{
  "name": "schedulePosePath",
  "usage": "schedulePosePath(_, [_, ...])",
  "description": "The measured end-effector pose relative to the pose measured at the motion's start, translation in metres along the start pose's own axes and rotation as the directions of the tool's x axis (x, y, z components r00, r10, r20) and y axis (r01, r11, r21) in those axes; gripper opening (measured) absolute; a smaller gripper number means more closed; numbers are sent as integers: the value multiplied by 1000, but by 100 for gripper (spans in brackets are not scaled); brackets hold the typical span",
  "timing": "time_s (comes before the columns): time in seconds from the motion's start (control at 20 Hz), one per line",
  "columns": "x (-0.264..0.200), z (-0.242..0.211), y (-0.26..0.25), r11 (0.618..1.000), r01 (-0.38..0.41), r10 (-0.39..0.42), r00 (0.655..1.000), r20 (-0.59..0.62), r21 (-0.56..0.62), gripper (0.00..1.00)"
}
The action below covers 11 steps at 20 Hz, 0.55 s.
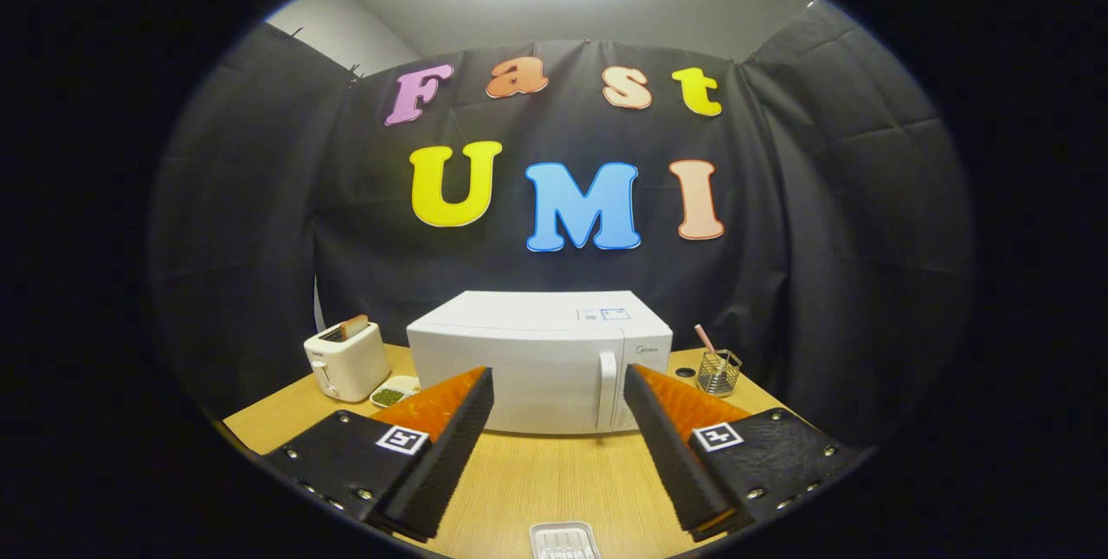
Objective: Open the microwave, put the food inside, and close the microwave door.
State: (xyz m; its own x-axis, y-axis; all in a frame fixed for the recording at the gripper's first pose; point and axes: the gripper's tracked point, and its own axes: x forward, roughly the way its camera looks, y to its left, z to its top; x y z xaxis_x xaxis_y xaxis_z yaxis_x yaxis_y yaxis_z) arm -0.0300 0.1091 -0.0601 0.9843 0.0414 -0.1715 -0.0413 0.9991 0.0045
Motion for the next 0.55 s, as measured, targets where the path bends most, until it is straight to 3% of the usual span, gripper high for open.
schedulePosePath(0.05, [-3,0,-1,1000,5,-5,1000,5,-4,99])
schedulePosePath(0.55, [-2,9,-14,1000,20,-21,999,32,14,99])
